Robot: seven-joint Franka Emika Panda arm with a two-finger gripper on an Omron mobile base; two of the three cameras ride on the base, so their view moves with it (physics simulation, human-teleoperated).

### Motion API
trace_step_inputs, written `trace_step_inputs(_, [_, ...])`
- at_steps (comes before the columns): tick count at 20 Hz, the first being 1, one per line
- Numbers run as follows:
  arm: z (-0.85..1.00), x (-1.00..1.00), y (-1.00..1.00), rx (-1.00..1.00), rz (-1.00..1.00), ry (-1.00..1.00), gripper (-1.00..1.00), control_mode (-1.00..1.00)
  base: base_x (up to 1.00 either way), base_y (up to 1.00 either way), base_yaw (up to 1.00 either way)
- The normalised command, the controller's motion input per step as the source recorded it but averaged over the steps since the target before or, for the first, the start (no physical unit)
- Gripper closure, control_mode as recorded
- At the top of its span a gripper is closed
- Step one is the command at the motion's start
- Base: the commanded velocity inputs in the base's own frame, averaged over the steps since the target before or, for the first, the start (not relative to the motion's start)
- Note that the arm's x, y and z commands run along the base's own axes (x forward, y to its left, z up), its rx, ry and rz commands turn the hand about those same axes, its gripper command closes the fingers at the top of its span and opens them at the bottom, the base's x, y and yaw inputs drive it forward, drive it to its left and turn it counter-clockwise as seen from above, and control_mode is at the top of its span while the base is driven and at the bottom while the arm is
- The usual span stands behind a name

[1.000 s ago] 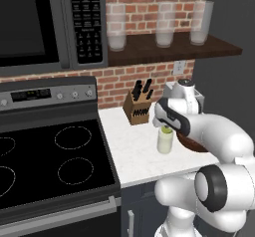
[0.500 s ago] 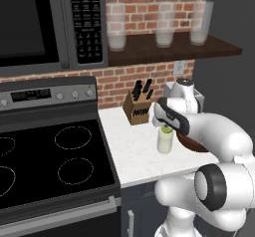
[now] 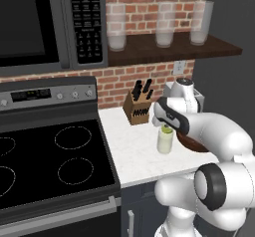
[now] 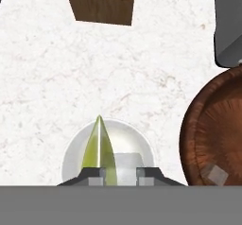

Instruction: Grab a lemon wedge from the fridge and one ice cube from the ice bowl, and put them in the glass of lemonade.

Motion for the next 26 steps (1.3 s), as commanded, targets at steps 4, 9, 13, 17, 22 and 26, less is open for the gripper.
trace_step_inputs(4, [0.0, 0.0, 0.0, 0.0, 0.0, 0.02, 1.0, -1.0, 0.0, 0.0, 0.0])
trace_step_inputs(9, [0.0, 0.0, 0.0, 0.0, 0.0, 0.05, 1.0, -1.0, 0.0, 0.0, 0.0])
trace_step_inputs(13, [0.0, 0.0, 0.0, 0.0, 0.0, 0.01, 1.0, -1.0, 0.0, 0.0, 0.0])
trace_step_inputs(17, [0.0, 0.0, 0.0, 0.0, 0.0, 0.0, -1.0, -1.0, 0.0, 0.0, 0.0])
trace_step_inputs(22, [0.0, 0.0, 0.0, 0.0, 0.0, 0.0, -1.0, -1.0, 0.0, 0.0, 0.0])
trace_step_inputs(26, [0.0, 0.0, 0.0, 0.0, 0.0, 0.0, -1.0, -1.0, 0.0, 0.0, 0.0])
